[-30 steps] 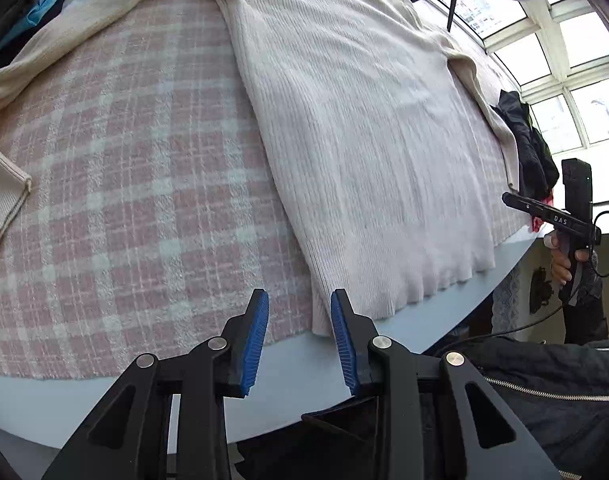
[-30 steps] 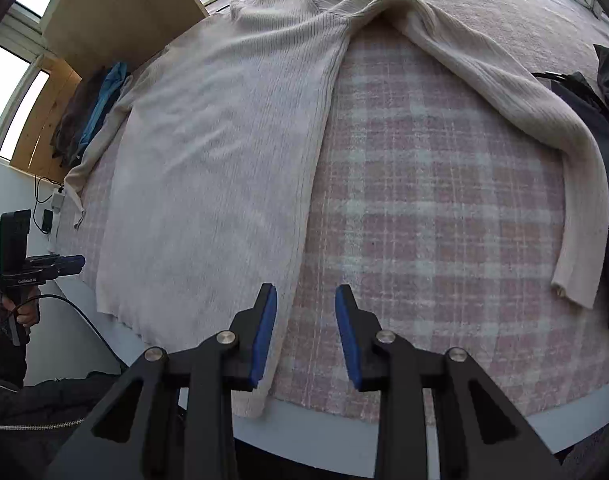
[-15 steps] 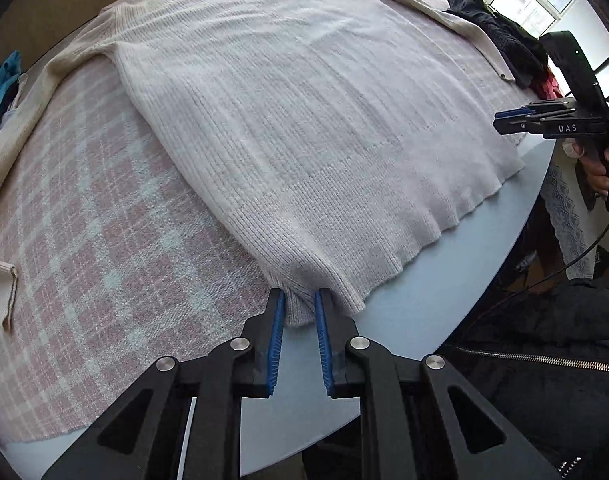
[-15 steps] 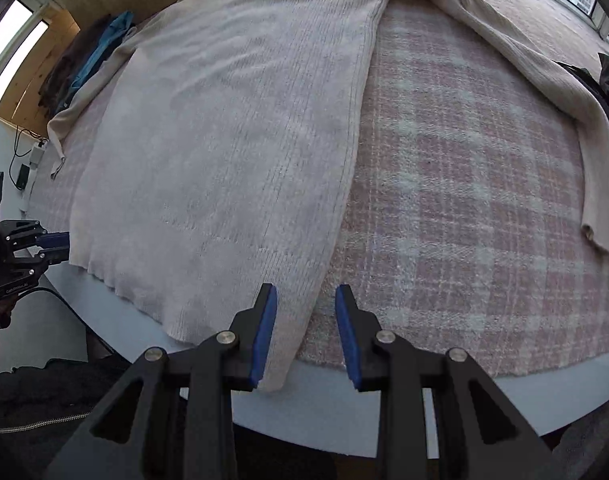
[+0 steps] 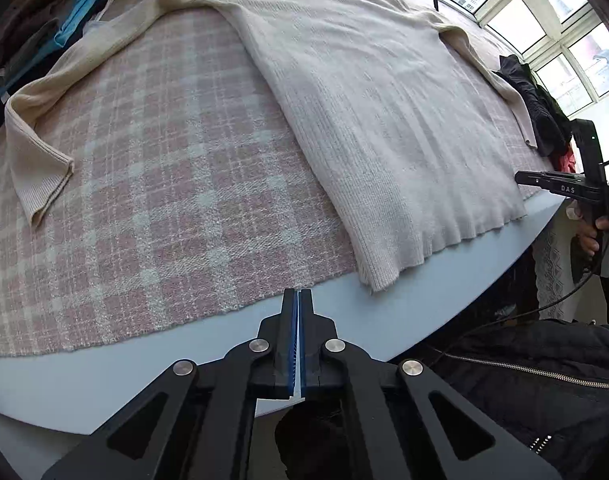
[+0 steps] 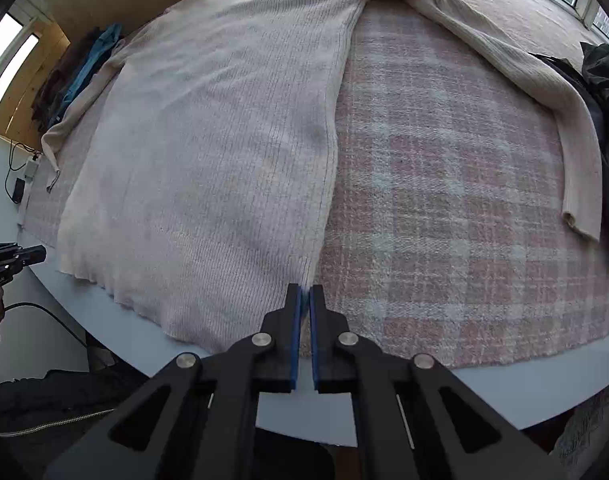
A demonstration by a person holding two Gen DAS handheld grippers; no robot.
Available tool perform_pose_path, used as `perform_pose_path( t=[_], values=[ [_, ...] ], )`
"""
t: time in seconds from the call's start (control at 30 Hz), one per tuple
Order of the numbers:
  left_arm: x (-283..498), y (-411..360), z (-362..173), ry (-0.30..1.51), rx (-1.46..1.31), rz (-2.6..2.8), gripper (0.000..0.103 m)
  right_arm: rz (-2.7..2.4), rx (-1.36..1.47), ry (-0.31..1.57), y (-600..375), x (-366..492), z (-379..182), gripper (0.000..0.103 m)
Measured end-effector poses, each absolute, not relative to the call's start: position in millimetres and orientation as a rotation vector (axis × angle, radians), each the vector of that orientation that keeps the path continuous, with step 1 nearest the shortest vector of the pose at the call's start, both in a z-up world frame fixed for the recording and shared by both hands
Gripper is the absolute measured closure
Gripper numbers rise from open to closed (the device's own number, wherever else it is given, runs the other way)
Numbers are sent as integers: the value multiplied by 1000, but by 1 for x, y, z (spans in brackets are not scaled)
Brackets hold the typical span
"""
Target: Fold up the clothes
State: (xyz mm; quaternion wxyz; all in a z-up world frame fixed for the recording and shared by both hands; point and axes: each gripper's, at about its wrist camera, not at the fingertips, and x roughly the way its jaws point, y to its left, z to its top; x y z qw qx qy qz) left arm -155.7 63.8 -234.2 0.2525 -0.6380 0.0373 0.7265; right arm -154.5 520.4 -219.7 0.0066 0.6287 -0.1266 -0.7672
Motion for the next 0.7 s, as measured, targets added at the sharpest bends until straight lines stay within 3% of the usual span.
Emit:
perform_pose_path(
  t=[0.1,0.2,0.3,0.4,0.43,0.47,0.7],
  values=[
    [-155,69,-234,70,-1698,1964,103,-2403,1981,-362,516,-156,-219,94],
    [-152,93,-238,124,-1653,1948,101,-2413,1979,-332,513,-156,-215,82],
    [-155,108,-244,85,-1641,1897,87,-2404,1992,-311,507,-161,-217,81],
    [-160,115,-250,44,-1658,1877,100,-2401,1990,-282,501,-162,-221,81],
    [-160,115,-248,43,-1657,1874,100,-2395,1988,-277,499,-162,-222,84],
    [-159,115,-241,49,-1640,1881,101,-2400,1967,-293,499,-161,-218,100],
    [-155,109,-187,63,-1522,1927,100,-2514,1835,-444,525,-150,-178,100]
  ],
)
